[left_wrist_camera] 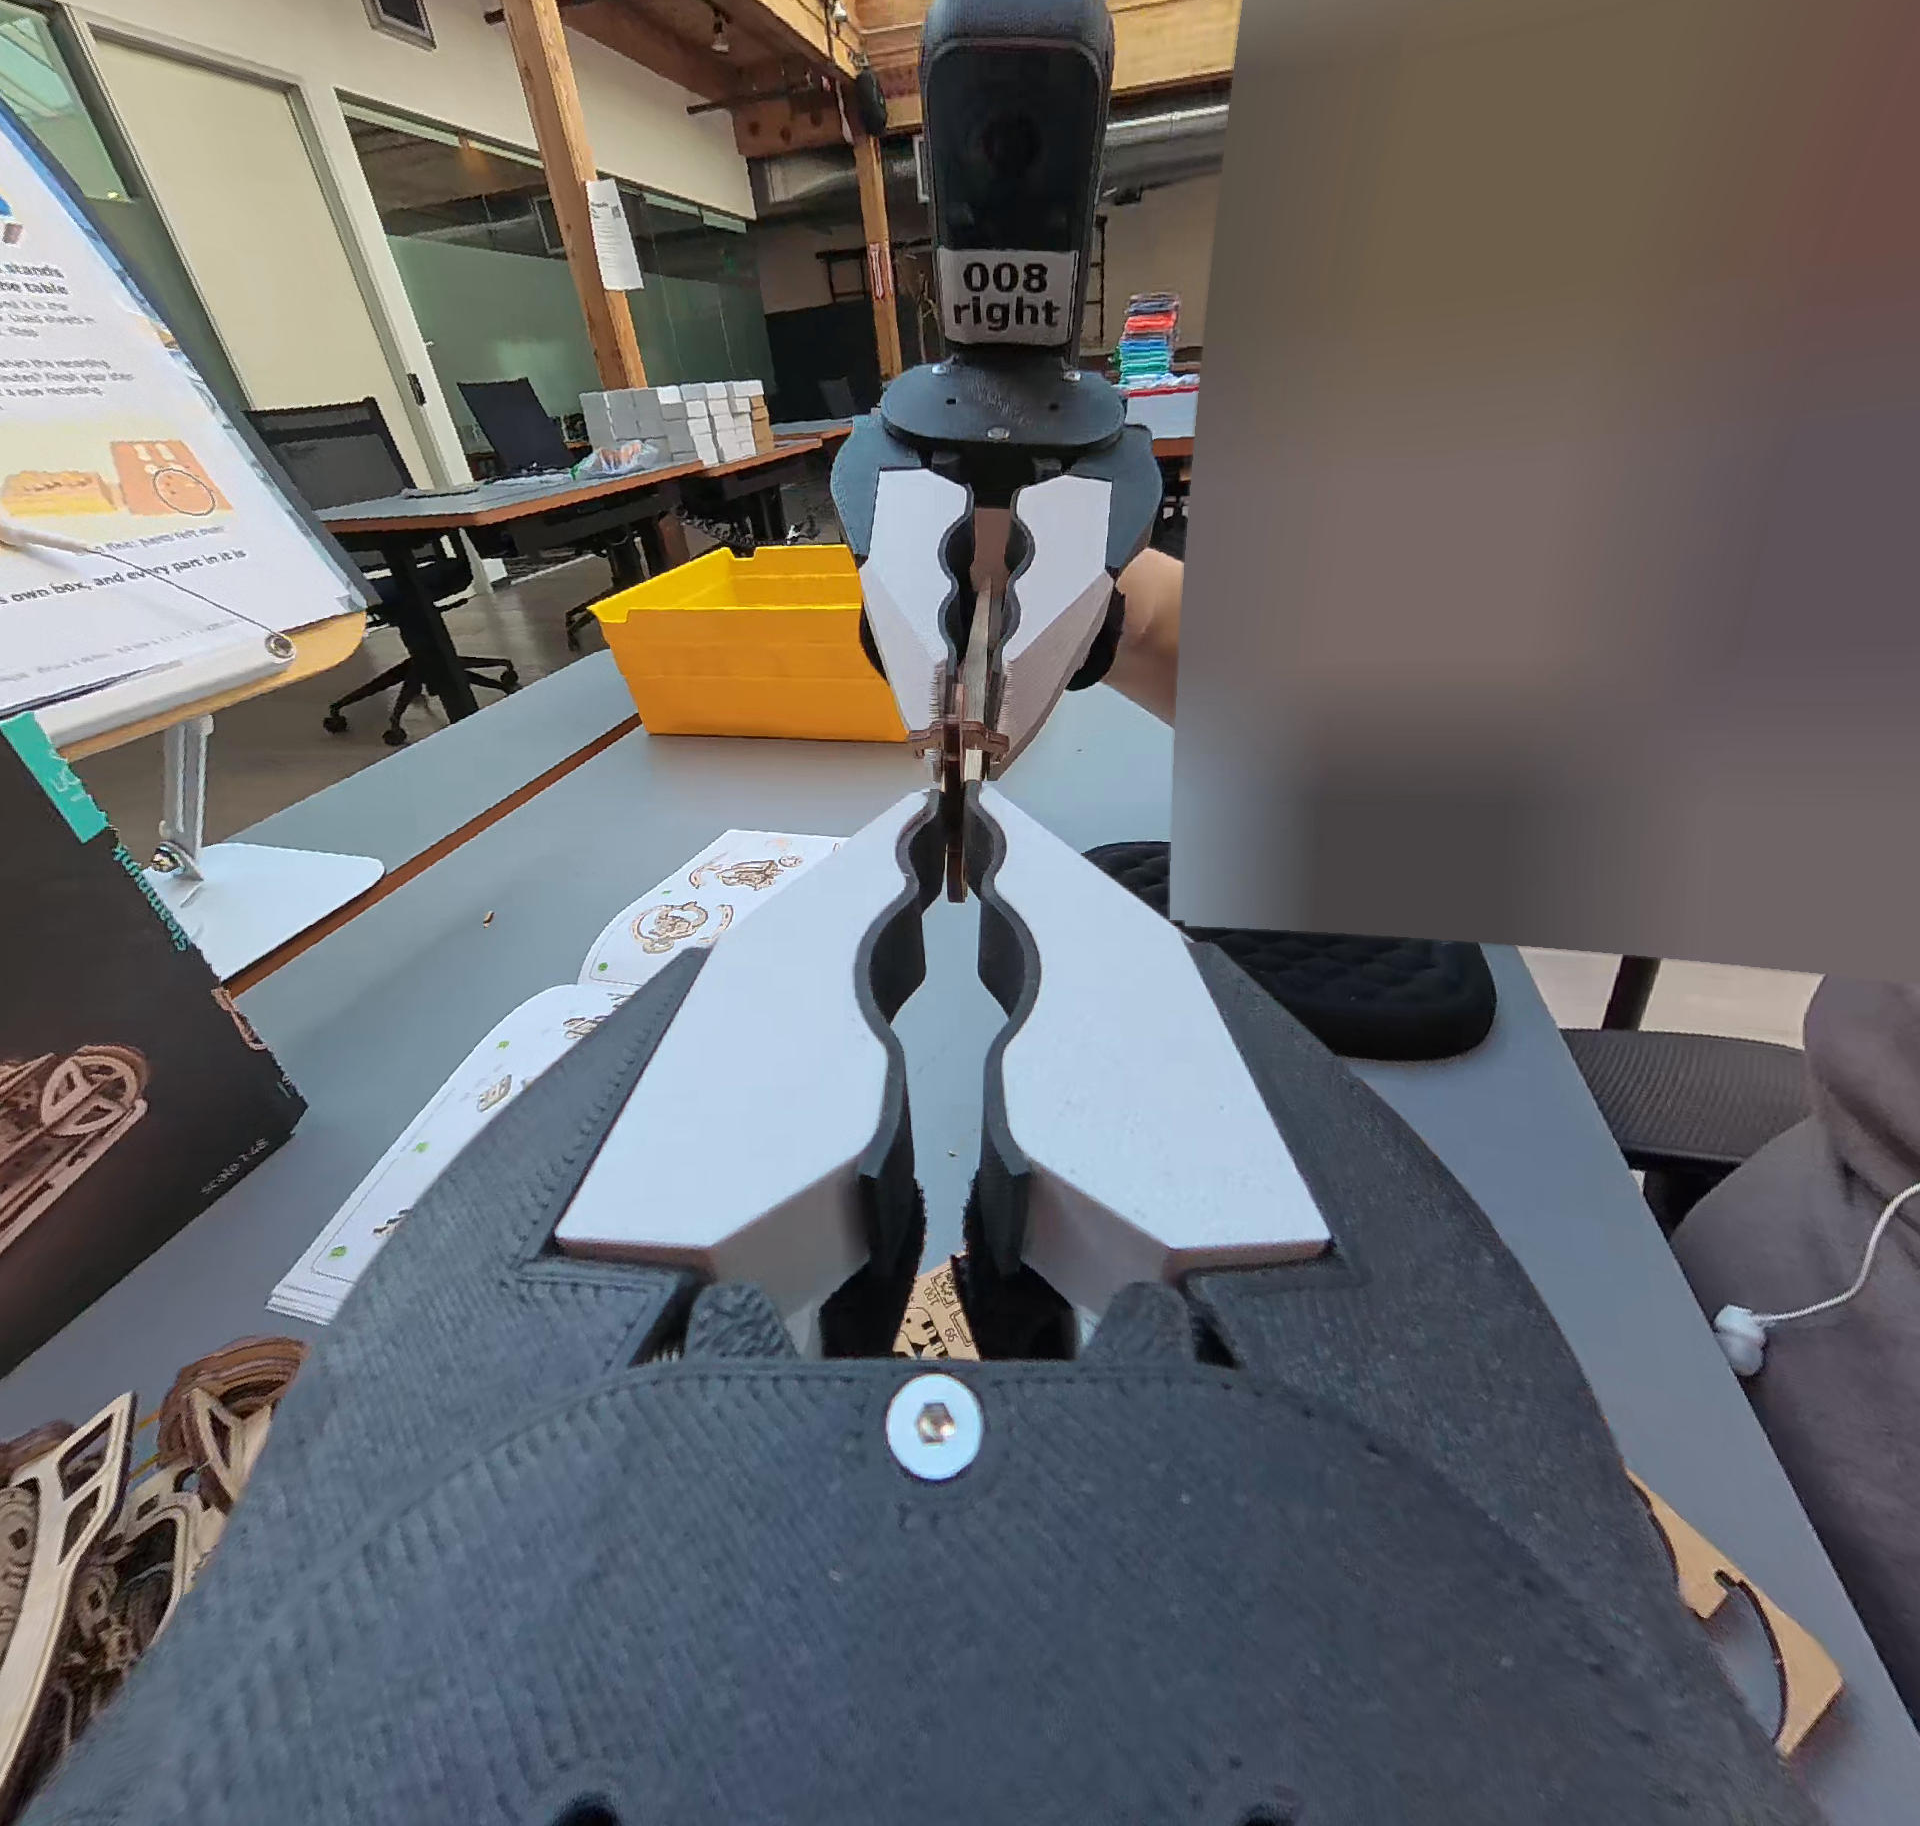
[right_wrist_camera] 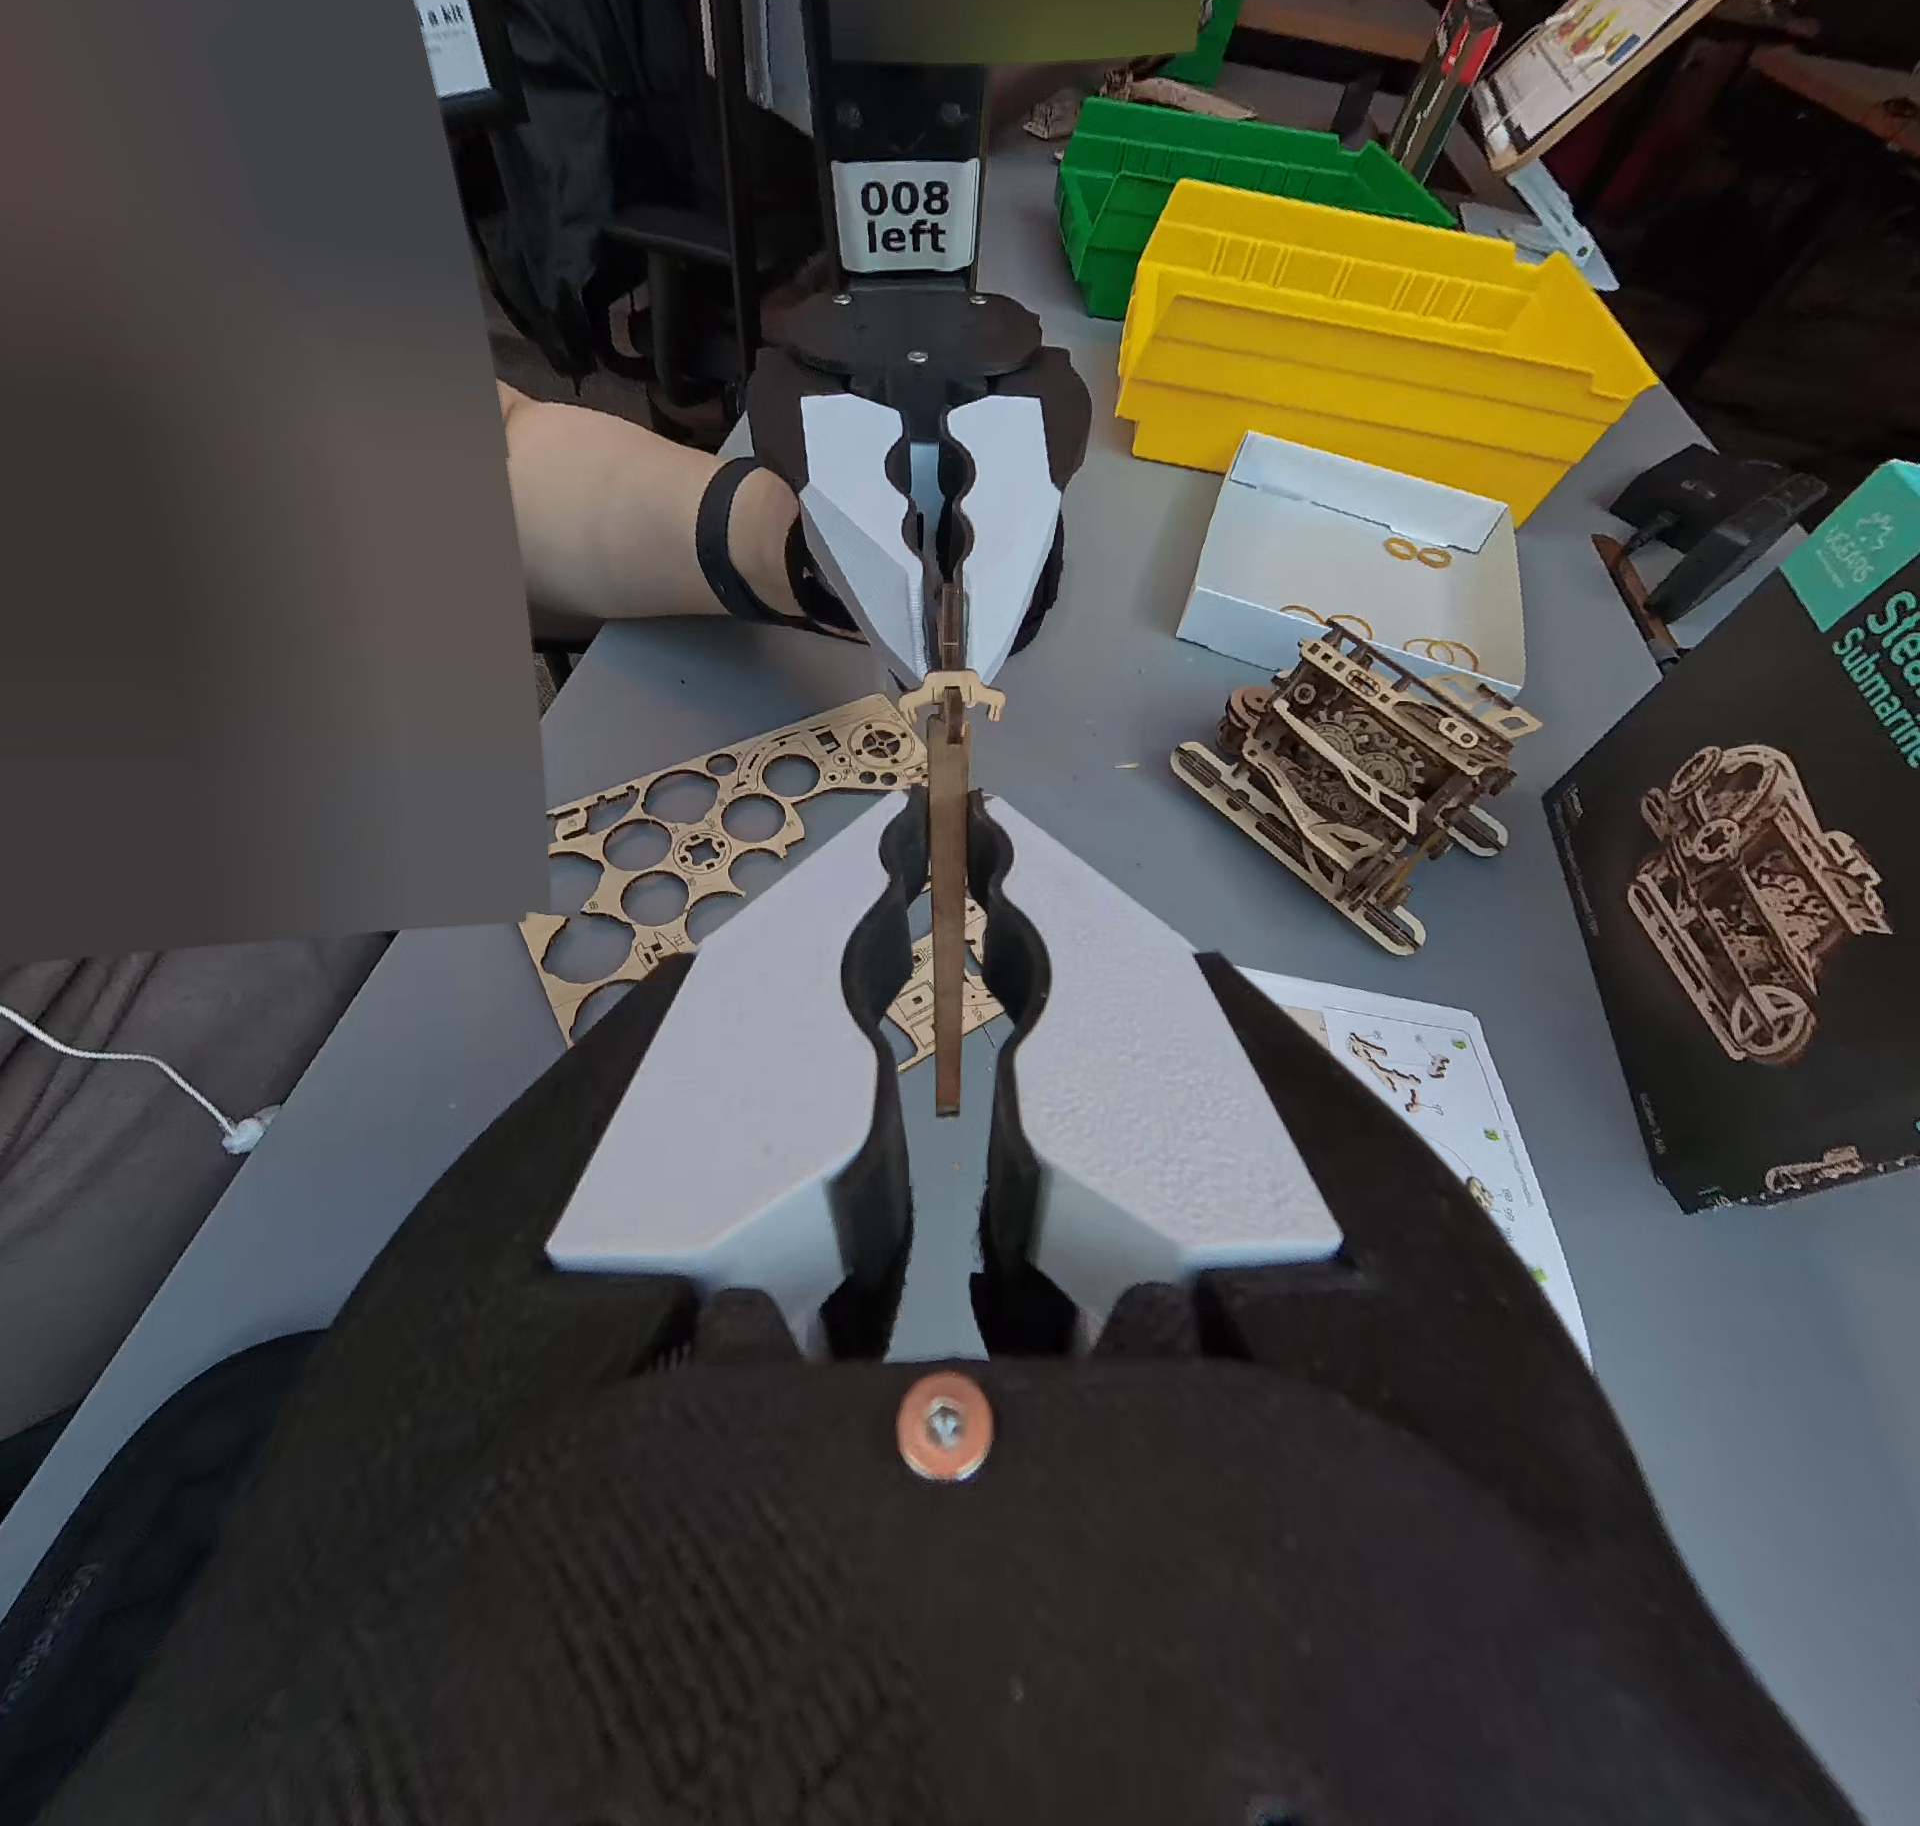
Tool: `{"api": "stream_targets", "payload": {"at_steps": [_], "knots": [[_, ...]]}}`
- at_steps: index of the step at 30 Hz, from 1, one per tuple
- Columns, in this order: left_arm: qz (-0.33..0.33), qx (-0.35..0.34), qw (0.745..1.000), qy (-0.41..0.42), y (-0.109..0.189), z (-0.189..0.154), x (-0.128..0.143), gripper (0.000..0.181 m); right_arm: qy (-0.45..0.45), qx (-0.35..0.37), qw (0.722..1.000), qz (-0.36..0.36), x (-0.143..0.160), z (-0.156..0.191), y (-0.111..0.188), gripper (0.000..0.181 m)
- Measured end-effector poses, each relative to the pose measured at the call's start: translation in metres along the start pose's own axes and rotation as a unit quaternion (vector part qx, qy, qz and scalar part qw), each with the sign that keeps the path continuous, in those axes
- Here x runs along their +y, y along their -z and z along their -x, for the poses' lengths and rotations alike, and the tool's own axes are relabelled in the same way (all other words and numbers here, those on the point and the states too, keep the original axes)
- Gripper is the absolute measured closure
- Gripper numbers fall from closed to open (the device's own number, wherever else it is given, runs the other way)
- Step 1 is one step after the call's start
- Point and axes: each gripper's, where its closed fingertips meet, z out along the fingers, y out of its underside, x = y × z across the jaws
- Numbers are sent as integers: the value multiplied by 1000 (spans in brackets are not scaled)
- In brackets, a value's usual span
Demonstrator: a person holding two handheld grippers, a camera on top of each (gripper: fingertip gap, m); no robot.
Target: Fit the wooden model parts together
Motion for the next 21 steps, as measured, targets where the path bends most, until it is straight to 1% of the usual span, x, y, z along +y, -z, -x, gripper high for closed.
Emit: {"api": "stream_targets", "payload": {"at_steps": [5,9,12,14,17,21], "knots": [[5,-3,1000,-1,1,1,1,181,-22,-14,1000,-16,1,-2,-2,177],[39,-3,999,-32,-1,-1,9,181,14,12,999,38,4,0,-1,177],[41,4,999,-26,-2,-3,9,181,19,22,998,62,4,2,1,177],[30,10,999,-10,-1,-3,7,181,10,14,998,55,4,3,0,177],[15,19,999,20,0,-2,3,181,-31,-13,999,26,6,2,-2,177],[39,15,999,12,-2,0,12,181,-37,-19,998,44,16,0,-4,177]]}}
